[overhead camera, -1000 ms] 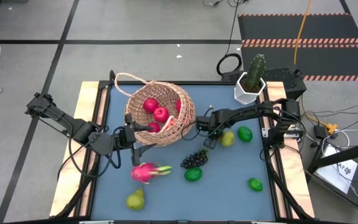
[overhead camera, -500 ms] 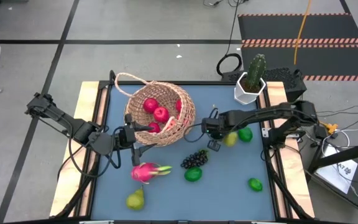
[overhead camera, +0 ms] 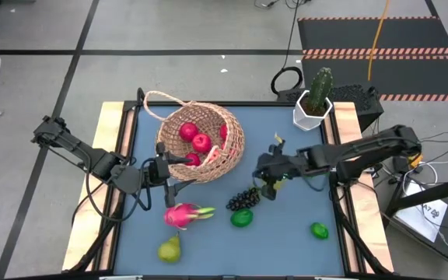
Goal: Build produce basket
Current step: Put the green pear into the basket
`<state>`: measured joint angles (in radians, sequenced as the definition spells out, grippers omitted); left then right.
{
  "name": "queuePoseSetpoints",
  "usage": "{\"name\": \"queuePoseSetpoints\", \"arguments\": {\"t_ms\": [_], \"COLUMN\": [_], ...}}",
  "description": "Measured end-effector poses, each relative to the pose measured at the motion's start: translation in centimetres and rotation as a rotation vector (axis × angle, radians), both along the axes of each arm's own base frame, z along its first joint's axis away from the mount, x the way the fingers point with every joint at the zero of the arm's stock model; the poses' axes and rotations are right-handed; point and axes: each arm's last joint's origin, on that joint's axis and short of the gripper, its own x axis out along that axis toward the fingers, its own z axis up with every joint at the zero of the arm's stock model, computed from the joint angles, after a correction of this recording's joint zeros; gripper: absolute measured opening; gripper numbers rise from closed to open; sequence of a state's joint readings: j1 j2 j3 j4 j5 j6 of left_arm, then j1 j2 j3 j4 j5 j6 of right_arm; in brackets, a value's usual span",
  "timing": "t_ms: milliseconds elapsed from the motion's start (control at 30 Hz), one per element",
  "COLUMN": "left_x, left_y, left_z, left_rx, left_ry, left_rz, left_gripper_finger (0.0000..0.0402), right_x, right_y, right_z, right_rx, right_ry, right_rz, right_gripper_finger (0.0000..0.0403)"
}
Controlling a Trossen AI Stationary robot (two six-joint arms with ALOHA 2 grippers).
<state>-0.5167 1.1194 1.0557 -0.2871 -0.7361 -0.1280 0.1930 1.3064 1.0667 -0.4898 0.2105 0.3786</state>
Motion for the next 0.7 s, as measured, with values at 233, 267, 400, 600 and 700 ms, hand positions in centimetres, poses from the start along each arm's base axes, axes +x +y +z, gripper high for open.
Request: {"name": "queuePoseSetpoints", "arguments": {"t_ms": [233,267,400,600,700], "left_x": [0.0,0.1,0.6,2.3,3.2], "left_y": [0.0,0.0,-0.3,-1.3,-1.8], "left_z": [0.1,0.2,0.0,-0.9,-0.9], "left_rx": [-0.017,-0.022,-0.031,0.021,0.04], "left_ry": [-0.016,-0.021,-0.034,-0.035,-0.074], "left_rz": [0.003,0.004,0.006,-0.01,-0.02], "left_gripper_finger": [0.0278,0.0278,0.0278,0.0278,0.0278], "right_x": [-0.1,-0.1,-0.2,-0.9,-1.1], "right_y": [3.3,3.8,5.7,7.6,7.6], "right_z": [2.5,2.8,3.2,1.6,1.5], "right_rx": [-0.075,-0.083,-0.124,-0.195,-0.186], "right_ry": [-0.253,-0.282,-0.412,-0.617,-0.701], "right_rz": [0.136,0.162,0.233,0.309,0.315], "right_gripper_finger": [0.0,0.0,0.0,0.0,0.0]}}
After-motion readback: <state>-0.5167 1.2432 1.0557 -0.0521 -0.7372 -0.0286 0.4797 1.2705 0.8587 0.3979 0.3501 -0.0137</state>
